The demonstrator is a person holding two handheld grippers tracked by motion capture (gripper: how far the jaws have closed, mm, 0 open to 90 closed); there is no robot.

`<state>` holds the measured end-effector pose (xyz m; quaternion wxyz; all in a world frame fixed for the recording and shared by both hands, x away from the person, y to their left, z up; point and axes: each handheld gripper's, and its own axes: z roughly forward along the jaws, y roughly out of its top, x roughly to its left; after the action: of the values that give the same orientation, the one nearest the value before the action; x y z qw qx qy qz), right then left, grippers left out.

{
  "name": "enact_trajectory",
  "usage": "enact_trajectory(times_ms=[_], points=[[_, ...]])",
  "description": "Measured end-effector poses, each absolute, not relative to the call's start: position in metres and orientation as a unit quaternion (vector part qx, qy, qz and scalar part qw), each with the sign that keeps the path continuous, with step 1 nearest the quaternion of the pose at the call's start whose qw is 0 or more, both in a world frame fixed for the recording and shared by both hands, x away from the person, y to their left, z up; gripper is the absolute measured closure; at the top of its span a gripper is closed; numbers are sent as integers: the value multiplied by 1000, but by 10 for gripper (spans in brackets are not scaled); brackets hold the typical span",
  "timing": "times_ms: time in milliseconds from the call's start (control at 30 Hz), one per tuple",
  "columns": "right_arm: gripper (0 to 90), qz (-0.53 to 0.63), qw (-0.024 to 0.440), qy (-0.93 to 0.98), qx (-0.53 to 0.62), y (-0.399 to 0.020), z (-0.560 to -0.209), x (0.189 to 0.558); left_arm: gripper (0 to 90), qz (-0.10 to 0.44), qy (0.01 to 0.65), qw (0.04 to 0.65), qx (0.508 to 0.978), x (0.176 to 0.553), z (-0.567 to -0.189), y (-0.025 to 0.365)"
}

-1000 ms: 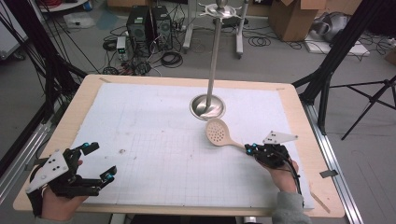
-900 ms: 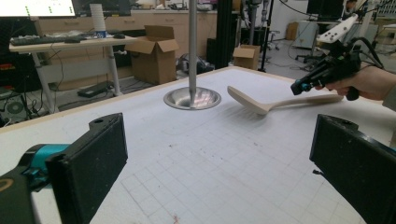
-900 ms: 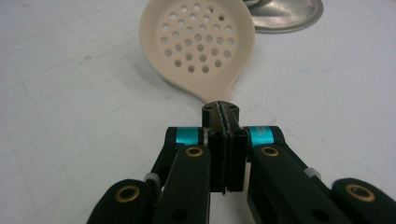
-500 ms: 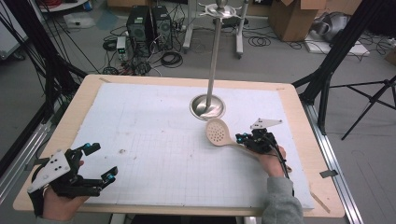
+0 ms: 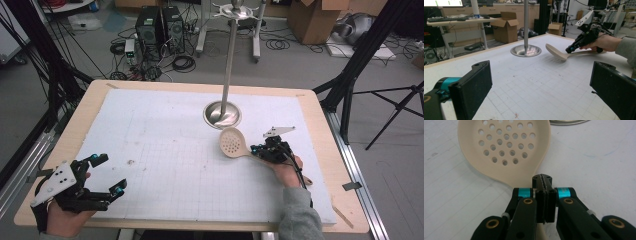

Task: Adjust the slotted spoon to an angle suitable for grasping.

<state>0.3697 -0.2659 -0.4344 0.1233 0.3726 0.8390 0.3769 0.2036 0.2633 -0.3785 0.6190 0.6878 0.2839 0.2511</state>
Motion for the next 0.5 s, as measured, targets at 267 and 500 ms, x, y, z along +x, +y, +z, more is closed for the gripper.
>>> enact_trajectory(times_ms=[267, 500], points=[[900, 386, 119, 840, 362, -266, -436, 350, 45, 250, 282, 618, 690, 204, -378, 262], [900, 379, 124, 853, 337, -262, -435, 323, 45, 251, 279, 619, 690, 205, -377, 260]])
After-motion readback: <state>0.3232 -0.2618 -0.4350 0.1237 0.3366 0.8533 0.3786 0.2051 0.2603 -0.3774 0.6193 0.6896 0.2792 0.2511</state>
